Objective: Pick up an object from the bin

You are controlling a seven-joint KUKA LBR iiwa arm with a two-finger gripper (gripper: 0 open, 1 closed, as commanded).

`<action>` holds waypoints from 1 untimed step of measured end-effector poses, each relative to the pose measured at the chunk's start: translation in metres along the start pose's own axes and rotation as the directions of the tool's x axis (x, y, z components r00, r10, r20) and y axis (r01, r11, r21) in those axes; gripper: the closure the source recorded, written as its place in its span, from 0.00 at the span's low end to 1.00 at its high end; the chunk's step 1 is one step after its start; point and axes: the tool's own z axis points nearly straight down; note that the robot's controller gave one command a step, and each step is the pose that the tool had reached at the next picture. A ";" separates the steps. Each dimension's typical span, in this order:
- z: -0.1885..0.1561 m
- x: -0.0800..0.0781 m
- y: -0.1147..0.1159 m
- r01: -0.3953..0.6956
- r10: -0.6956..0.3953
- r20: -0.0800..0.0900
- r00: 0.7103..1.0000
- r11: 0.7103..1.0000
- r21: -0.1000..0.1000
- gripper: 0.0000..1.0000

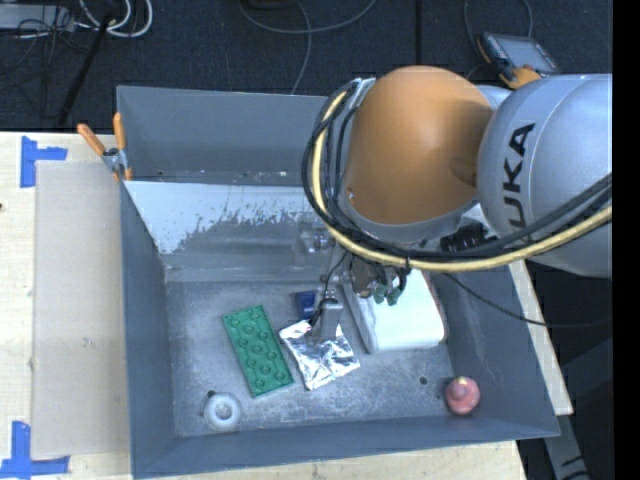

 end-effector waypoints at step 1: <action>0.163 0.027 0.023 0.069 -0.069 -0.010 0.998 0.998 0.001 0.00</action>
Offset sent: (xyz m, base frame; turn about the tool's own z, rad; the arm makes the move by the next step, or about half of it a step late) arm -0.0244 0.0233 -0.1574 -0.0700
